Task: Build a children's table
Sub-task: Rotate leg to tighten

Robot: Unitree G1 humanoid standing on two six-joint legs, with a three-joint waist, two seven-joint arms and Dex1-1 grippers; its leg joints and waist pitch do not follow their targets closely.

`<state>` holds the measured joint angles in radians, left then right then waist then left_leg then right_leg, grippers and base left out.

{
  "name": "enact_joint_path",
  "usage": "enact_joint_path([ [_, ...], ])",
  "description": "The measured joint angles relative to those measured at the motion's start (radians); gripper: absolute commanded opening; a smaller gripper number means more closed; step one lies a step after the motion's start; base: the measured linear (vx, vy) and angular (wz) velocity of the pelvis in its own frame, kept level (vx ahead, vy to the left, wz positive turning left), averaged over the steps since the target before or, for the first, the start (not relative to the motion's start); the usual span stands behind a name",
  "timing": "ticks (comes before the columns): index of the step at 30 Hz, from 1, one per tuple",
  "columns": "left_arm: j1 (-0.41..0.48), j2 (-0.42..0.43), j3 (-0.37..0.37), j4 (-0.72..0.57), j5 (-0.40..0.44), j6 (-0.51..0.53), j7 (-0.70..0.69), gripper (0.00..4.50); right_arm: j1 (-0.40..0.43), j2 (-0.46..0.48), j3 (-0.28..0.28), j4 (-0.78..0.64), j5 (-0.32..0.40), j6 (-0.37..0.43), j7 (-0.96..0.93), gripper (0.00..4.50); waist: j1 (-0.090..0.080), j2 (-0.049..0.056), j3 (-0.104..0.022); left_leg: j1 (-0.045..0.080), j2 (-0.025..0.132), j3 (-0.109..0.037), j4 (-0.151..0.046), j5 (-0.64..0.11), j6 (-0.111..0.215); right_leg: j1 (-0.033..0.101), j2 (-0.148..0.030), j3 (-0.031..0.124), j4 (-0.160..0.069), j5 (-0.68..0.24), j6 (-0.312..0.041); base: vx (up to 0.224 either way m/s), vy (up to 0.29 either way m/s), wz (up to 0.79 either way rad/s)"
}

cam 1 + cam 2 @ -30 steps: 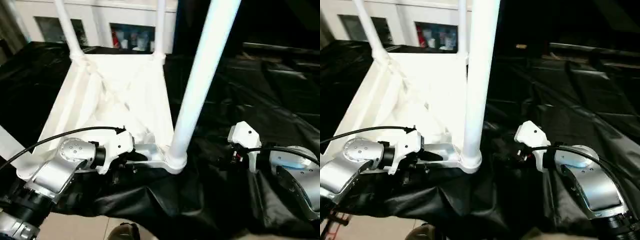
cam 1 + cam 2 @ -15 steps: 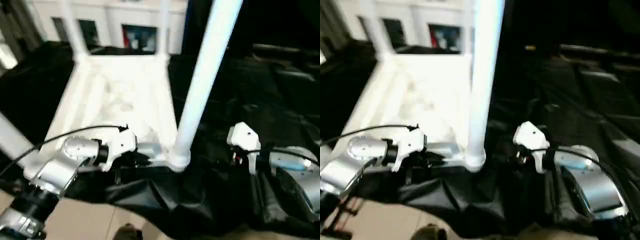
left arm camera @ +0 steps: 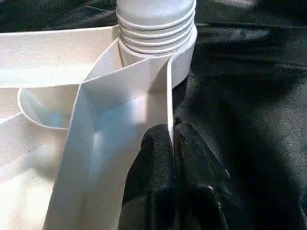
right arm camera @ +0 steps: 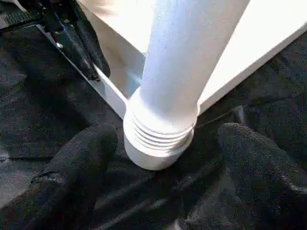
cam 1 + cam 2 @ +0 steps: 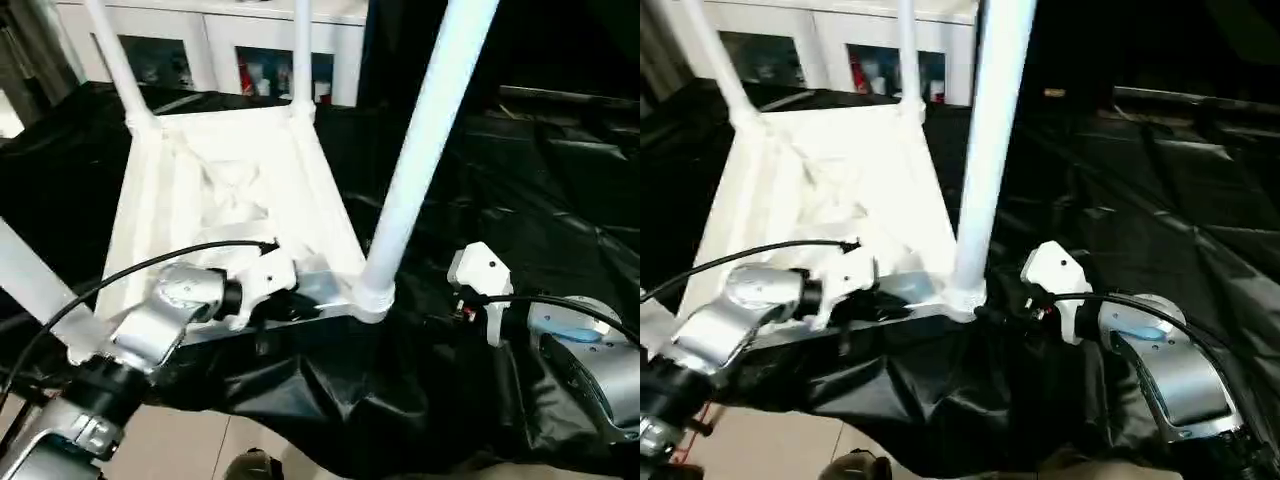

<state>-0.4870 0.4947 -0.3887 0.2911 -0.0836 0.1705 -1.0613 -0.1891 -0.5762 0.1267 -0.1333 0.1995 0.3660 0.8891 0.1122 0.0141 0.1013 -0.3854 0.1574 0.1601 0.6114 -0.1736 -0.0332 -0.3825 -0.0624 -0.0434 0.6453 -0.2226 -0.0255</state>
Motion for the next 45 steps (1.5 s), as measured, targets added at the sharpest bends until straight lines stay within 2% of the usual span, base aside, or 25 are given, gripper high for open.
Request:
enact_joint_path([
  [1, -0.004, -0.005, 0.001, 0.008, 0.001, 0.000, 0.001, 0.00, 0.000, 0.000, 0.000, 0.000, 0.000, 0.000, 0.000, 4.03, 0.000, 0.000, 0.000, 0.000, 0.000, 0.000, -0.001, 0.000, 0.000, 0.000, 0.000, 0.000, 0.000, 0.000, 0.000, 0.000, 0.000, 0.00],
  [2, -0.007, -0.009, 0.003, 0.014, 0.001, -0.001, 0.003, 0.28, 0.000, 0.000, 0.000, 0.000, 0.000, 0.000, 0.000, 4.10, 0.001, 0.000, 0.000, 0.000, 0.000, 0.000, -0.001, 0.000, 0.000, 0.000, 0.000, 0.000, 0.000, -0.001, 0.001, 0.000, 0.000, 0.00],
  [3, -0.009, -0.014, 0.005, 0.020, 0.001, -0.001, 0.004, 0.28, 0.000, 0.000, 0.000, -0.001, 0.000, 0.000, 0.000, 4.10, 0.001, 0.000, 0.000, 0.000, 0.000, 0.000, -0.002, 0.000, 0.000, 0.000, 0.000, 0.000, 0.000, -0.001, 0.002, 0.000, 0.000, 0.00],
  [5, -0.015, -0.023, 0.011, 0.036, 0.003, -0.001, 0.006, 0.59, 0.000, 0.000, 0.000, -0.001, 0.000, 0.000, -0.002, 4.14, 0.000, 0.000, 0.000, 0.000, 0.000, 0.000, -0.002, 0.000, 0.000, -0.001, 0.000, 0.000, 0.000, -0.002, 0.003, 0.000, 0.000, 0.00],
  [7, -0.018, -0.027, 0.011, 0.048, 0.015, 0.000, 0.009, 0.69, 0.000, 0.000, 0.000, -0.002, 0.000, 0.000, -0.007, 4.14, -0.002, 0.000, 0.000, 0.000, 0.000, 0.000, -0.003, 0.000, 0.000, -0.001, 0.000, 0.000, 0.000, -0.002, 0.003, 0.000, 0.000, 0.00],
  [20, -0.062, -0.060, 0.011, 0.111, 0.039, -0.011, 0.027, 0.69, 0.003, 0.000, 0.000, -0.005, 0.001, 0.004, -0.014, 4.14, -0.003, 0.006, -0.002, 0.001, 0.001, 0.003, -0.011, 0.000, 0.000, -0.001, 0.001, 0.000, -0.007, -0.002, 0.003, 0.000, 0.000, 0.00],
  [26, -0.064, -0.063, 0.011, 0.116, 0.039, -0.008, 0.016, 0.09, 0.004, 0.004, 0.000, -0.005, -0.001, 0.004, -0.035, 4.14, -0.003, 0.007, -0.002, 0.001, 0.003, 0.005, -0.012, 0.000, 0.000, -0.001, 0.001, -0.001, -0.008, -0.002, 0.003, 0.000, 0.000, 0.00],
  [28, -0.064, -0.064, 0.011, 0.118, 0.039, -0.010, 0.018, 0.02, 0.004, 0.014, 0.000, -0.004, -0.003, 0.004, -0.044, 4.14, -0.003, 0.007, -0.002, 0.002, 0.004, 0.007, -0.012, 0.000, 0.000, -0.001, 0.001, -0.001, -0.008, -0.002, 0.003, 0.000, 0.000, 0.00],
  [45, -0.062, -0.077, 0.026, 0.119, 0.039, -0.013, 0.020, 0.02, -0.056, 0.104, 0.028, 0.082, -0.056, -0.012, -0.153, 4.14, -0.002, 0.007, -0.002, 0.001, 0.005, 0.011, -0.017, 0.000, 0.000, -0.001, 0.001, -0.001, -0.014, -0.002, 0.004, 0.000, 0.000, 0.00],
])
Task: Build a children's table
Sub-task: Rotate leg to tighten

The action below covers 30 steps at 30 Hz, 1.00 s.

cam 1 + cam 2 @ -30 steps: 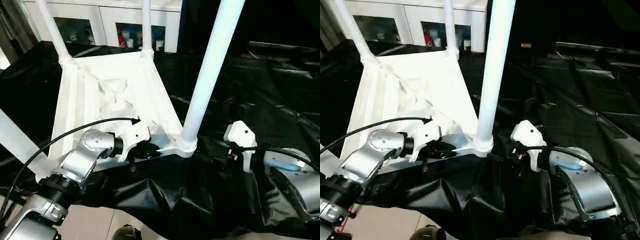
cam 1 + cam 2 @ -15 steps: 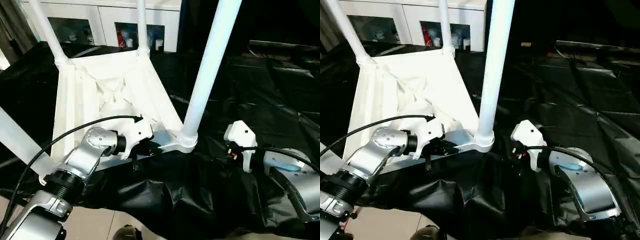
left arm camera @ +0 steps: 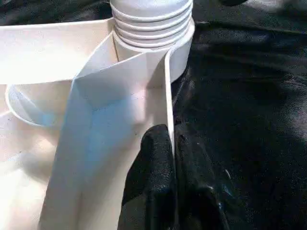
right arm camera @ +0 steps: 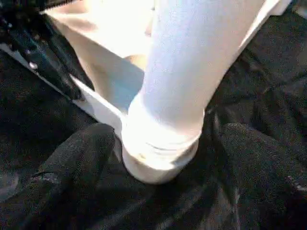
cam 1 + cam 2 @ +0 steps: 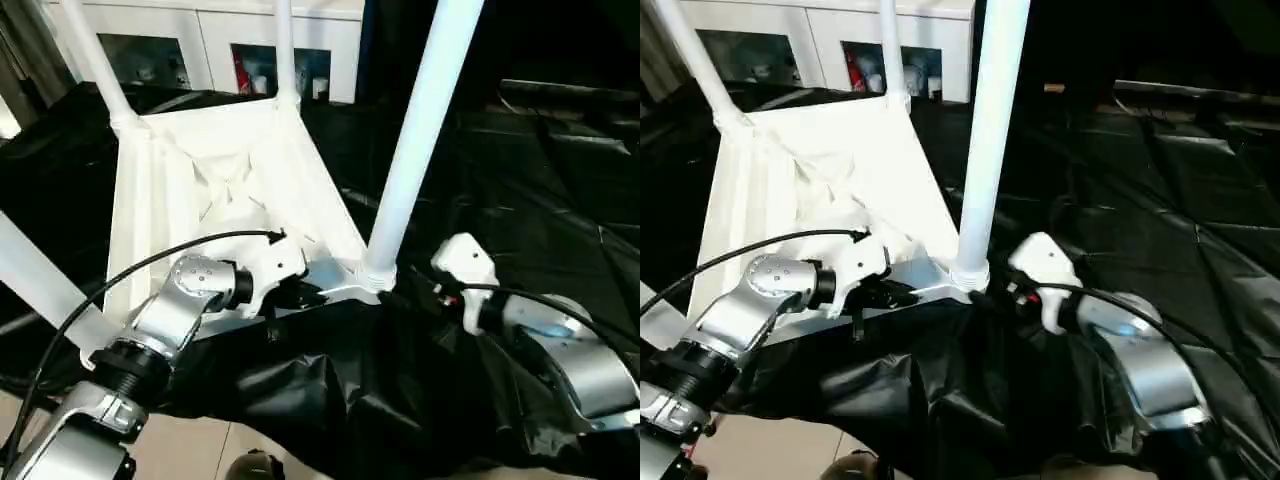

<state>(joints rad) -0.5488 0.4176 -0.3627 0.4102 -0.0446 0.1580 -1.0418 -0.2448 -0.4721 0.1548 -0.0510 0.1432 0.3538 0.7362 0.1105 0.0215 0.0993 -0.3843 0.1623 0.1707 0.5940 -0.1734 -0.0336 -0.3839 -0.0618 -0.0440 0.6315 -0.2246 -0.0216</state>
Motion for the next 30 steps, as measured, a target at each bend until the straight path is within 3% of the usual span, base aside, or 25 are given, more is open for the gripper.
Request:
enact_joint_path([
  [14, 0.011, 0.004, 0.012, -0.016, 0.001, 0.011, 0.000, 0.02, -0.092, 0.062, 0.020, 0.159, -0.022, -0.045, -0.005, 4.14, -0.009, 0.000, 0.000, 0.000, 0.000, 0.002, -0.002, 0.000, 0.000, -0.001, 0.000, 0.000, -0.001, 0.000, 0.000, 0.000, 0.000, 0.00],
  [15, 0.011, 0.004, 0.012, -0.016, 0.001, 0.011, 0.000, 0.00, -0.102, 0.067, 0.023, 0.175, -0.022, -0.051, -0.001, 3.85, -0.009, 0.000, 0.000, 0.000, 0.000, 0.002, -0.002, 0.000, 0.000, -0.001, 0.000, 0.000, -0.001, 0.000, 0.000, 0.000, 0.000, 0.00],
  [18, 0.011, 0.003, 0.013, -0.017, 0.001, 0.011, -0.001, 0.00, -0.113, 0.077, 0.040, 0.207, -0.027, -0.069, 0.015, 3.72, -0.009, 0.000, 0.000, 0.000, 0.001, 0.002, -0.002, 0.000, 0.000, -0.001, 0.000, 0.000, -0.001, 0.000, 0.000, 0.000, 0.000, 0.00],
  [24, 0.011, 0.005, 0.015, -0.018, 0.002, 0.012, 0.000, 0.00, -0.146, 0.105, 0.049, 0.293, -0.029, -0.085, 0.025, 3.05, -0.011, -0.001, 0.000, -0.001, 0.001, 0.002, -0.002, 0.000, 0.000, -0.001, 0.000, 0.000, -0.001, 0.000, 0.000, 0.000, 0.000, 0.00],
  [30, 0.016, 0.010, 0.030, -0.018, 0.004, 0.013, 0.000, 0.00, -0.168, 0.128, 0.041, 0.340, -0.023, -0.106, 0.034, 2.76, -0.021, -0.002, 0.000, -0.001, 0.001, 0.003, -0.002, 0.001, 0.001, -0.001, 0.000, 0.000, -0.001, 0.000, 0.000, 0.000, 0.000, 0.00],
])
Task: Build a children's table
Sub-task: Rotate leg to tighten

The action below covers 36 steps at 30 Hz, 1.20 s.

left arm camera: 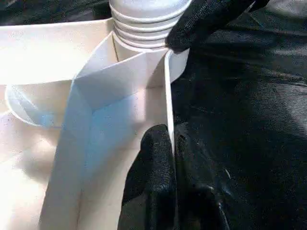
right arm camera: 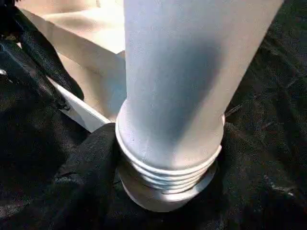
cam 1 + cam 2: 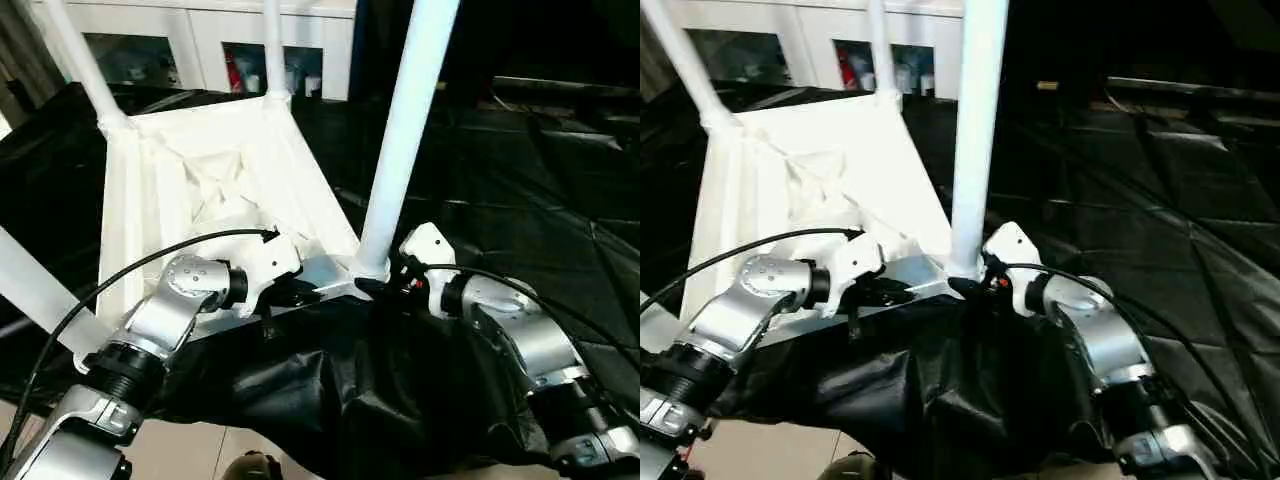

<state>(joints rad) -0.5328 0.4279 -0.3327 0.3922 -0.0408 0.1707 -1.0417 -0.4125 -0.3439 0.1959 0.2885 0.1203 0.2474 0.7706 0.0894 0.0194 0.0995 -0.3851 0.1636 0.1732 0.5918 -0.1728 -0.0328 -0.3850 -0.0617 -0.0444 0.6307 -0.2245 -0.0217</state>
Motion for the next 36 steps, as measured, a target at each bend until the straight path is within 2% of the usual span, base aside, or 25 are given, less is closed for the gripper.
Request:
enact_joint_path([
  [6, 0.005, 0.004, 0.001, -0.008, 0.000, -0.002, -0.002, 0.00, 0.000, -0.003, 0.000, 0.001, 0.001, -0.011, 0.013, 2.74, 0.000, 0.000, 0.000, 0.000, 0.000, 0.000, 0.000, 0.000, 0.000, 0.000, 0.000, 0.000, 0.000, 0.000, 0.000, 0.000, 0.000, 0.00],
  [7, 0.005, 0.004, 0.002, -0.008, 0.000, -0.002, -0.003, 0.00, 0.000, -0.002, 0.000, 0.001, 0.001, -0.011, 0.014, 3.29, 0.000, 0.000, 0.000, 0.000, 0.000, 0.000, -0.001, 0.000, 0.000, -0.001, 0.000, 0.000, 0.000, 0.000, 0.000, 0.000, 0.000, 0.00],
  [11, 0.005, 0.004, 0.002, -0.008, 0.000, -0.002, -0.004, 0.00, 0.000, 0.012, -0.010, 0.002, 0.006, -0.013, 0.018, 3.52, 0.000, 0.000, 0.000, 0.000, 0.001, 0.001, -0.001, 0.000, 0.000, -0.001, 0.000, 0.000, 0.000, 0.000, 0.000, 0.000, 0.000, 0.00],
  [13, 0.005, 0.004, 0.002, -0.008, 0.002, -0.002, -0.004, 0.00, -0.006, 0.021, -0.012, 0.003, 0.006, -0.021, 0.009, 3.84, 0.000, 0.000, 0.000, 0.000, 0.001, 0.001, -0.001, 0.000, 0.000, -0.001, 0.000, 0.000, 0.000, 0.000, 0.000, 0.000, 0.000, 0.00],
  [21, 0.005, 0.001, 0.002, -0.010, 0.008, -0.003, -0.004, 0.00, -0.036, 0.041, -0.013, 0.008, 0.025, -0.033, 0.008, 3.84, 0.002, 0.000, 0.000, 0.000, 0.001, 0.001, -0.001, 0.000, 0.000, -0.001, 0.000, 0.000, 0.000, 0.000, 0.000, 0.000, 0.000, 0.00],
  [22, 0.005, 0.001, 0.002, -0.009, 0.009, -0.003, -0.003, 0.00, -0.036, 0.041, -0.013, 0.011, 0.025, -0.033, 0.014, 3.67, 0.002, 0.000, 0.000, 0.000, 0.001, 0.001, -0.001, 0.000, 0.000, -0.001, 0.000, 0.000, 0.000, 0.000, 0.000, 0.000, 0.000, 0.00],
  [26, 0.005, 0.001, 0.002, -0.009, 0.010, -0.003, -0.005, 0.00, -0.036, 0.037, -0.012, 0.034, 0.013, -0.039, 0.019, 3.53, 0.002, -0.001, 0.000, 0.000, 0.001, 0.002, -0.001, 0.000, 0.000, -0.001, 0.000, 0.000, 0.000, 0.000, 0.000, 0.000, 0.000, 0.00],
  [27, 0.005, 0.001, 0.002, -0.009, 0.010, -0.004, -0.005, 0.00, -0.036, 0.036, -0.011, 0.037, 0.009, -0.040, 0.020, 3.33, 0.002, -0.001, 0.000, 0.000, 0.001, 0.002, -0.001, 0.000, 0.000, -0.001, 0.000, 0.000, 0.000, 0.000, 0.000, 0.000, 0.000, 0.00],
  [32, 0.006, 0.002, 0.003, -0.009, 0.015, -0.004, -0.005, 0.00, -0.042, 0.039, -0.012, 0.052, 0.004, -0.043, 0.015, 2.94, 0.002, -0.001, 0.000, 0.000, 0.001, 0.002, -0.001, 0.000, 0.000, -0.001, 0.000, 0.000, 0.000, 0.000, 0.000, 0.000, 0.000, 0.00],
  [36, 0.006, 0.002, 0.004, -0.009, 0.015, -0.004, -0.004, 0.00, -0.051, 0.045, -0.014, 0.066, 0.004, -0.043, 0.017, 2.80, 0.000, -0.001, 0.000, 0.000, 0.001, 0.002, -0.001, 0.000, 0.000, -0.001, 0.000, 0.000, 0.000, 0.000, 0.000, 0.000, 0.000, 0.00],
])
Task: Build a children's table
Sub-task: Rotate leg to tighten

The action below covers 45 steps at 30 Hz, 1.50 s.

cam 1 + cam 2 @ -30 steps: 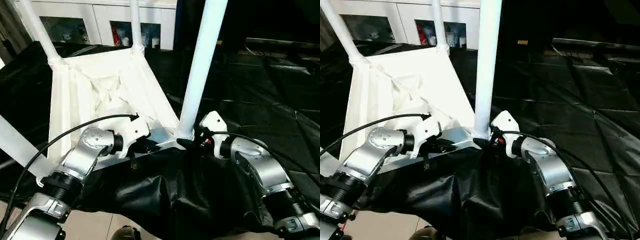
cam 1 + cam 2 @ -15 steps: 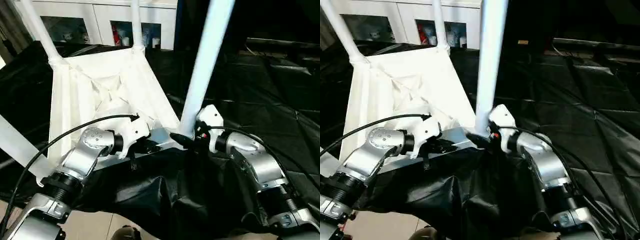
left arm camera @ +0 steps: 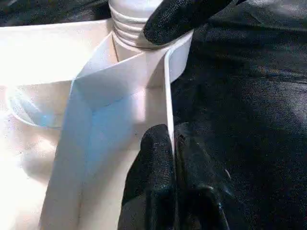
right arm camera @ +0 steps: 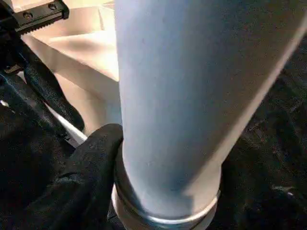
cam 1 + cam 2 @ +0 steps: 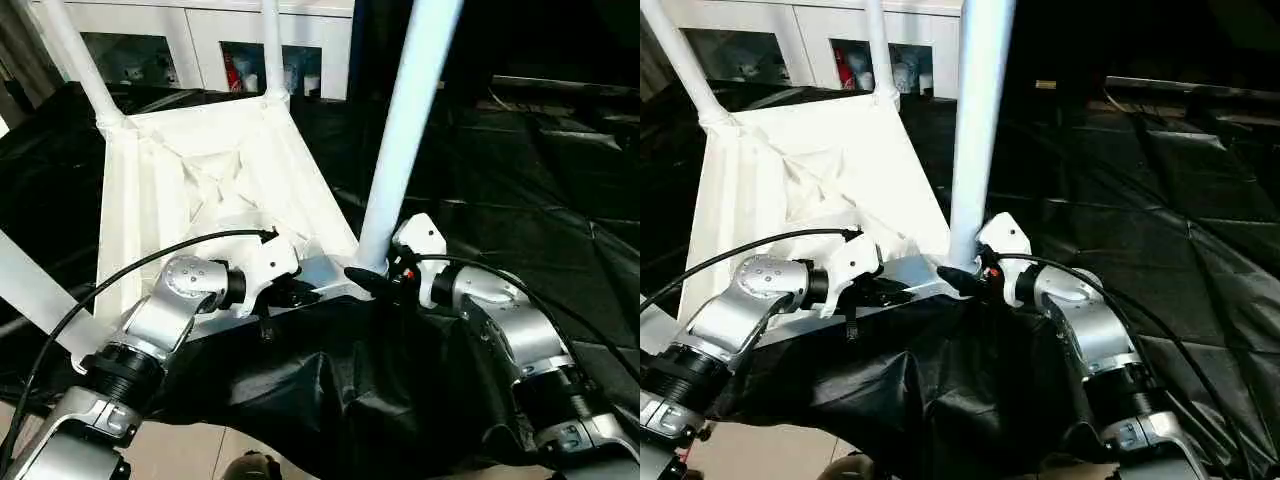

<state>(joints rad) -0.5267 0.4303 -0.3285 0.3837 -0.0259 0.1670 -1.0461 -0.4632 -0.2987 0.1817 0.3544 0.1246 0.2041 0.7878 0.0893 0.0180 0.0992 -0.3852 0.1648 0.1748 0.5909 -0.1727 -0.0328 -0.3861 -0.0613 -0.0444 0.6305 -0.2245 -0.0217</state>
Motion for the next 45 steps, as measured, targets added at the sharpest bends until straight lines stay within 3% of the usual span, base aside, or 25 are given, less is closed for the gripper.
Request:
enact_joint_path([
  [9, -0.002, -0.022, 0.006, 0.006, 0.006, 0.005, 0.021, 0.00, 0.016, 0.036, -0.026, 0.002, 0.003, 0.002, -0.031, 2.72, 0.000, 0.000, 0.000, 0.001, 0.000, 0.000, 0.000, 0.000, 0.000, 0.000, 0.000, 0.000, 0.000, 0.000, 0.000, 0.000, 0.000, 0.00],
  [12, -0.039, -0.075, 0.011, 0.052, 0.025, 0.035, 0.085, 0.00, 0.016, 0.094, -0.057, 0.023, -0.013, 0.002, -0.166, 2.72, 0.000, 0.000, 0.000, 0.001, 0.000, 0.001, 0.000, 0.000, 0.000, 0.001, 0.000, 0.001, 0.000, 0.000, -0.001, 0.000, 0.000, 0.00],
  [16, -0.121, -0.187, 0.027, 0.145, 0.050, 0.112, 0.222, 0.00, -0.050, 0.220, -0.133, 0.104, -0.060, 0.028, -0.459, 2.72, -0.001, 0.002, 0.001, 0.000, -0.001, 0.004, 0.000, 0.001, -0.001, -0.001, -0.001, 0.004, -0.001, 0.000, 0.001, 0.000, 0.000, 0.00],
  [20, -0.170, -0.263, 0.041, 0.209, 0.059, 0.132, 0.315, 0.00, -0.123, 0.268, -0.145, 0.199, -0.106, 0.001, -0.642, 2.72, 0.002, 0.006, 0.001, 0.000, -0.004, 0.006, -0.006, 0.001, -0.001, 0.000, -0.005, 0.004, -0.006, 0.000, 0.001, 0.000, 0.000, 0.00],
  [21, -0.174, -0.265, 0.041, 0.213, 0.060, 0.129, 0.317, 0.00, -0.128, 0.268, -0.149, 0.208, -0.105, -0.010, -0.642, 3.28, 0.004, 0.007, 0.000, -0.001, -0.004, 0.007, -0.008, 0.001, -0.001, -0.001, -0.005, 0.003, -0.007, 0.000, 0.001, 0.000, 0.000, 0.00],
  [28, -0.167, -0.244, 0.040, 0.211, 0.067, 0.086, 0.278, 0.00, -0.105, 0.260, -0.170, 0.172, -0.083, -0.018, -0.538, 3.87, 0.005, 0.008, 0.000, -0.001, -0.002, 0.007, -0.016, 0.006, 0.007, -0.002, -0.004, -0.002, -0.010, -0.001, 0.003, 0.015, -0.002, 0.01],
  [34, -0.116, -0.159, 0.038, 0.166, 0.053, 0.011, 0.147, 0.00, -0.028, 0.109, -0.061, 0.058, -0.076, -0.020, -0.285, 3.87, -0.001, 0.009, 0.001, 0.000, -0.001, 0.007, -0.017, 0.004, 0.003, -0.002, -0.003, -0.001, -0.010, 0.000, 0.003, 0.000, 0.000, 0.00],
  [45, -0.048, -0.046, 0.027, 0.080, -0.020, -0.041, -0.139, 0.00, 0.046, -0.098, 0.015, -0.143, 0.017, 0.030, 0.131, 3.87, 0.007, 0.010, 0.002, -0.004, 0.000, 0.008, -0.018, 0.006, 0.008, -0.003, -0.003, -0.002, -0.015, 0.000, 0.003, 0.000, 0.000, 0.00],
])
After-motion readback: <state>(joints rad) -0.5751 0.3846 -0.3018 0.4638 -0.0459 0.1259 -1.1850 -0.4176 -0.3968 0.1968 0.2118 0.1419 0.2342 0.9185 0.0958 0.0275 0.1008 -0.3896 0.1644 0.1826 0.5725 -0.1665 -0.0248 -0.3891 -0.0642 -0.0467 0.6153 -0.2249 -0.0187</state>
